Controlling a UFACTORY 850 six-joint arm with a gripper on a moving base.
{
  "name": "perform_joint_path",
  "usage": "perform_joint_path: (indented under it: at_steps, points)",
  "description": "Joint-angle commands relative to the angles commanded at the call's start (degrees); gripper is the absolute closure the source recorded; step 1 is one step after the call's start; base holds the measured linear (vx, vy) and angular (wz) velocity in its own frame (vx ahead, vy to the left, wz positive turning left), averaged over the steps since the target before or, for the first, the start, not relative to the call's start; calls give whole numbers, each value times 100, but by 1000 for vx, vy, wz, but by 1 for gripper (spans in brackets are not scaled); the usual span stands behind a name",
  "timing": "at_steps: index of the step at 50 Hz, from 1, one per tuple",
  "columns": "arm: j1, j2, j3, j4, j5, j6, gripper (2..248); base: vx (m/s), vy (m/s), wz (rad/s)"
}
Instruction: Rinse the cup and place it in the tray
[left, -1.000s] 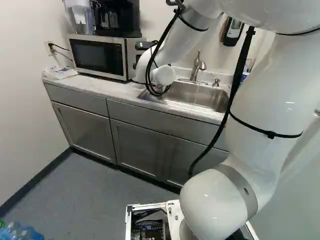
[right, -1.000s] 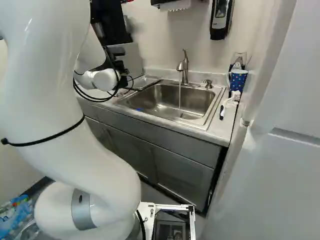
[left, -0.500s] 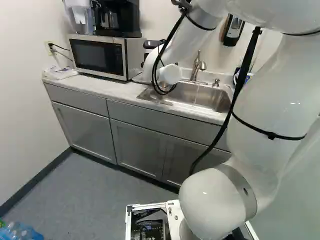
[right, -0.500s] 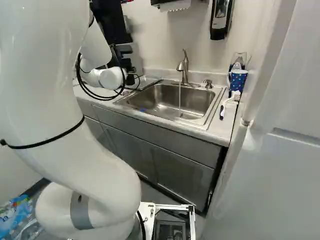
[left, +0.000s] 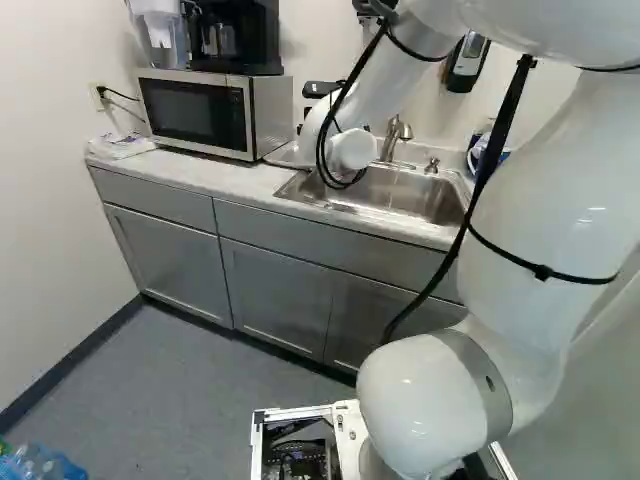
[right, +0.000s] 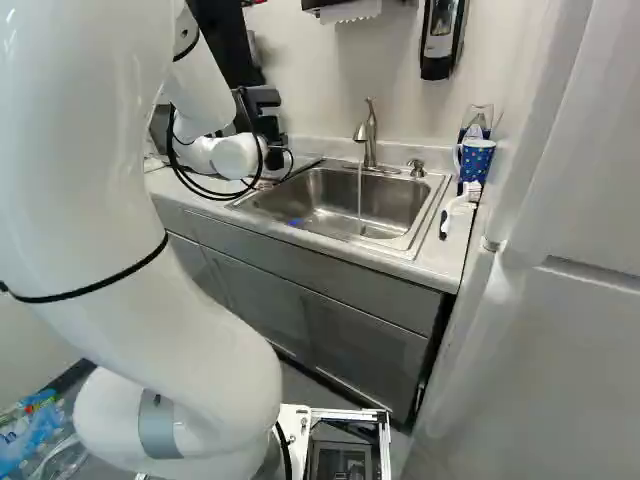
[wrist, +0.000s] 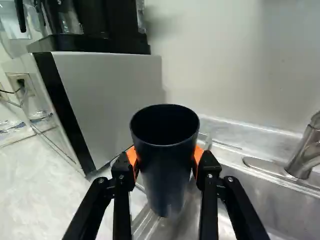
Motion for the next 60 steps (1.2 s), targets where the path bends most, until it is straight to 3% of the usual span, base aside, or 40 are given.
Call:
perform_joint_path:
  at_steps: [34,60]
  points:
    - [-565,312,319,10,-442,0,126,0,0,0]
    - [-1024,632,651,215,-910,0,126,0,0,0]
